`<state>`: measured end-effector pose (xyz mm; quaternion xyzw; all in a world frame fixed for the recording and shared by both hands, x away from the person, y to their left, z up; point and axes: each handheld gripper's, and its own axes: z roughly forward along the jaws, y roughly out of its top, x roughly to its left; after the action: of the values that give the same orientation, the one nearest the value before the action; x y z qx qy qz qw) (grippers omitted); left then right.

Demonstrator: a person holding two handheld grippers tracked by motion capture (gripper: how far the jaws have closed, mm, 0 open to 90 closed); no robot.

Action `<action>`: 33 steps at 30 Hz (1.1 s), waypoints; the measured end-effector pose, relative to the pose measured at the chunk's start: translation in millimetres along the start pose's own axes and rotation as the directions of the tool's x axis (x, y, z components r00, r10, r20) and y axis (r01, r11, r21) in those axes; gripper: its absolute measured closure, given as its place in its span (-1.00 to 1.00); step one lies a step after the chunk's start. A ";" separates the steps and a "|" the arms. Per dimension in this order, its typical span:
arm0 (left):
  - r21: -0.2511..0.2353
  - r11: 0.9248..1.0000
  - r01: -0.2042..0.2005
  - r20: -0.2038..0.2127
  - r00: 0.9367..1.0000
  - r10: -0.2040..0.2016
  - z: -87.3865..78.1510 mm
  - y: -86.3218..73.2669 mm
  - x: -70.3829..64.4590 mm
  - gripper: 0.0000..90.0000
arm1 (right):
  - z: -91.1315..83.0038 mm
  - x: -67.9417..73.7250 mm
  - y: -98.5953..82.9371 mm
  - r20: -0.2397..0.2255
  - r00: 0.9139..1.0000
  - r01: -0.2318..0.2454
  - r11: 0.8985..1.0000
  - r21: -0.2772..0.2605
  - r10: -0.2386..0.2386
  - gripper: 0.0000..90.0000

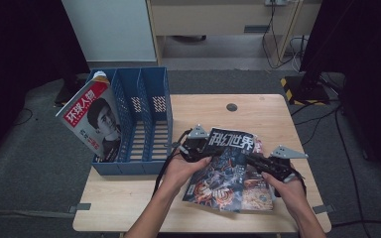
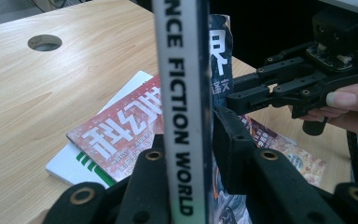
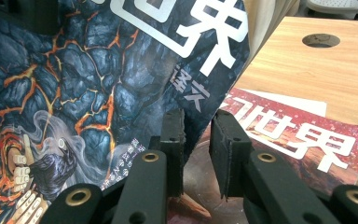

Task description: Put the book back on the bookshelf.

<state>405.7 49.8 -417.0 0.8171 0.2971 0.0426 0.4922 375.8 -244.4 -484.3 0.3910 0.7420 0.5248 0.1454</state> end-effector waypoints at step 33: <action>-0.075 0.997 -0.034 0.003 0.999 0.034 -21.3 3.0 -3.2 0.83 | -8.4 4.0 -0.8 0.005 1.000 0.000 0.998 -0.068 0.001 0.21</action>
<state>396.7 63.7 -402.8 0.8030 0.2802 0.0602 0.5225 367.7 -247.2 -480.8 0.3873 0.7234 0.5487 0.1603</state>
